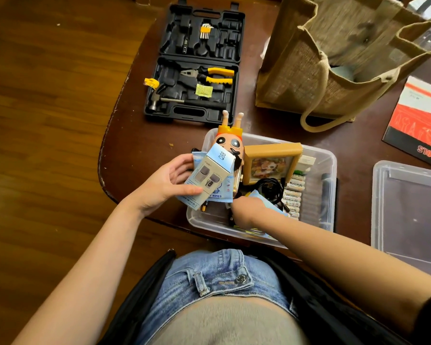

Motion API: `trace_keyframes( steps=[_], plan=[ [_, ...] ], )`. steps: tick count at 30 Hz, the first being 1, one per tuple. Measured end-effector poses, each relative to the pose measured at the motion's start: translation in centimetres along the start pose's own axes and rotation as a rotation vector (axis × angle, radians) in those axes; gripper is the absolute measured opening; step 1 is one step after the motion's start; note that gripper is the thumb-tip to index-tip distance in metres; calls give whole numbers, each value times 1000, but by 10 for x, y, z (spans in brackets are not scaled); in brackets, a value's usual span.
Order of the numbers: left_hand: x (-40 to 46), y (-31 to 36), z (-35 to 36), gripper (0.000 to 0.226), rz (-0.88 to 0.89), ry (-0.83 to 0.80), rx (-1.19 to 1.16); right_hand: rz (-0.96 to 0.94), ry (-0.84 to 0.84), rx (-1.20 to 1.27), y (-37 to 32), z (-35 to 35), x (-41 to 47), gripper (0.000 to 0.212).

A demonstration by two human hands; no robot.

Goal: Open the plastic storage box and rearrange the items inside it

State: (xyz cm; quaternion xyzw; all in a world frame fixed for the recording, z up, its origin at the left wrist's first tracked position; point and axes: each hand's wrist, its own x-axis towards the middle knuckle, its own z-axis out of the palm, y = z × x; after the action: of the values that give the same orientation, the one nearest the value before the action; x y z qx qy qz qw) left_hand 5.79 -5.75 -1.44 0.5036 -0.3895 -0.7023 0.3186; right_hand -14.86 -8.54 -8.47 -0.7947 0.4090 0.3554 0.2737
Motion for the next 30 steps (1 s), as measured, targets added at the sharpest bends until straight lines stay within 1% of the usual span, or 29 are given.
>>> trace_keyframes(
  steps=[1,2,4,6,7,8,9,10,11,13,16,18,20,23,25,26,27,28,29,30],
  plan=[
    [-1,0,-1,65,5,-2,2,9,9,-30,-1,4,1,21],
    [-3,0,-2,65,9,-4,4,7,19,-50,-1,6,1,22],
    [-6,-1,-5,66,11,-6,7,2,22,-90,2,7,3,7],
    [-8,-2,-8,68,15,3,3,-4,6,-120,4,7,4,22],
    [-9,-2,-9,69,16,9,-1,-21,-6,-125,5,7,6,20],
    [-9,-2,-10,70,15,12,-6,-41,-15,-136,5,6,5,13],
    [-10,-2,-10,72,14,10,-11,-56,-11,-136,4,5,7,15],
    [-10,-1,-11,74,14,10,-15,-62,16,-136,1,4,7,23],
    [-10,-1,-11,75,14,11,-14,-83,63,-145,-1,3,8,23],
    [-11,0,-10,80,13,18,-9,-124,188,-208,-3,3,9,12],
    [-13,3,-10,87,11,29,-10,-188,256,-282,-1,10,15,33],
    [-14,3,-10,84,11,32,-8,-216,272,-301,1,16,18,47],
    [-14,3,-10,76,6,24,5,-243,320,-324,2,23,23,53],
    [-13,1,-9,72,-2,24,16,-293,385,-304,1,30,30,50],
    [-13,0,-8,73,-10,26,19,-308,342,-334,0,30,32,43],
    [-13,0,-7,73,-12,28,21,-309,324,-341,0,32,34,35],
    [-13,0,-7,72,-14,30,21,-299,297,-299,-1,34,36,27],
    [-13,-1,-6,71,-15,32,21,-290,278,-280,-3,35,36,24],
    [-13,-1,-6,70,-15,32,23,-300,297,-284,-5,35,38,25],
    [-13,0,-5,70,-16,31,26,-318,318,-357,-6,33,40,29]
  ],
)
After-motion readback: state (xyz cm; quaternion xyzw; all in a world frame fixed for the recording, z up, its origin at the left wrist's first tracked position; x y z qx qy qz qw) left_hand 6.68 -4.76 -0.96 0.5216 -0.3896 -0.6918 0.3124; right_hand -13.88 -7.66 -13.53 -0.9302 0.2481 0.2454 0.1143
